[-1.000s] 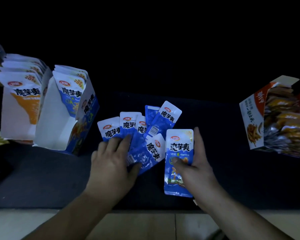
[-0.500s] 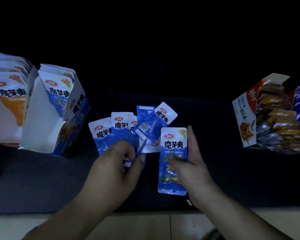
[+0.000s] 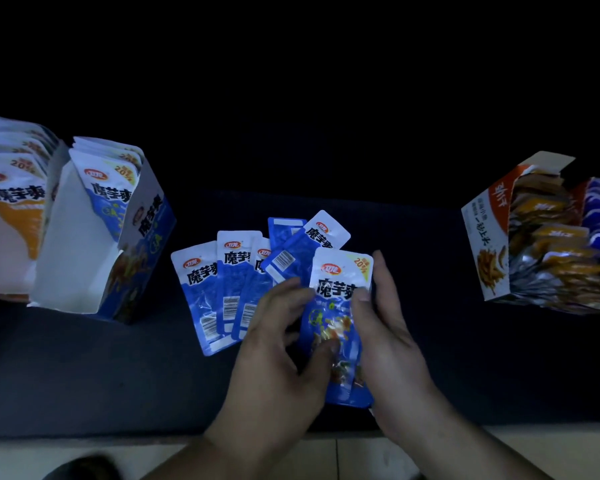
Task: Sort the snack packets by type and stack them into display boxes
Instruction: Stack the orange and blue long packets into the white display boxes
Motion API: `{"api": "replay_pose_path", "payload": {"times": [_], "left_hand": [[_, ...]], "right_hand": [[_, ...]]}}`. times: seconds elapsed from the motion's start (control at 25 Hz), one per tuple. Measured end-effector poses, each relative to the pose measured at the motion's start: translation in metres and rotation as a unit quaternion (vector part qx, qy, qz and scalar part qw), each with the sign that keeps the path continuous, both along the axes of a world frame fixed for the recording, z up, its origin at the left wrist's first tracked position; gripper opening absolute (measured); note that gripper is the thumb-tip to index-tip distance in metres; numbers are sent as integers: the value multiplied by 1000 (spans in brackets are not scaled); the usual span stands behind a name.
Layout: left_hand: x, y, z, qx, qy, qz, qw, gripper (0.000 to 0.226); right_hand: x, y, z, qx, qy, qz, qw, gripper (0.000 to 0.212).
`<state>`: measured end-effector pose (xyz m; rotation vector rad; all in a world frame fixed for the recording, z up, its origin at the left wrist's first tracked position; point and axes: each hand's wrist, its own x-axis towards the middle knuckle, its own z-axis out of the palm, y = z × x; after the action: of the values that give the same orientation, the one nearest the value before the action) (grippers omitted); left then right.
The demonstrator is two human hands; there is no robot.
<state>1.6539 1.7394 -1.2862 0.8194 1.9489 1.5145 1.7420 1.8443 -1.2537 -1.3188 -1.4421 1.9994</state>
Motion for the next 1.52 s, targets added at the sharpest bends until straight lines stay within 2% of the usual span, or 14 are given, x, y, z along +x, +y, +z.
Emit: {"api": "replay_pose_path", "payload": {"times": [0.08,0.28,0.4,0.52,0.6,0.68,0.76,0.84,0.88,0.96,1.04,1.2,1.4,1.52], "left_hand": [[8,6,3,-11,-5,-5,1000,55],[-15,27,-9,-43,233,-84,968,43],[-64,61,-26,-171,412,-78,892,49],[-79,73,-36,-311,450,-150,823,64],[-76,65,-33,-305,480,-142,810,52],[-74,49,-26,-247,501,-90,825,35],[-74,30,-18,-157,455,-13,876,22],[-63,16,1,-89,222,63,969,22],[-54,14,7,-82,65,83,991,23],[-37,14,11,-95,-138,59,984,18],[-22,19,8,-99,-205,30,973,14],[2,27,5,-113,-158,-46,980,47],[12,29,-5,-124,-76,-79,986,47],[12,26,-11,-121,10,-102,987,58]], "right_hand": [[0,0,-4,31,-13,16,999,67],[9,26,-16,75,-79,15,994,83],[19,37,-21,79,-102,3,992,85],[26,38,-25,100,-117,20,988,84],[28,38,-25,108,-119,31,987,83],[30,39,-28,101,-120,30,987,81],[32,41,-29,101,-126,31,986,79],[32,41,-27,108,-131,48,984,78],[32,41,-25,110,-133,55,983,77],[31,40,-25,107,-144,62,982,77],[32,40,-27,101,-144,55,983,75],[33,38,-35,105,-116,36,987,71],[34,31,-35,105,-84,31,990,53],[34,21,-33,99,-58,67,991,60]]}}
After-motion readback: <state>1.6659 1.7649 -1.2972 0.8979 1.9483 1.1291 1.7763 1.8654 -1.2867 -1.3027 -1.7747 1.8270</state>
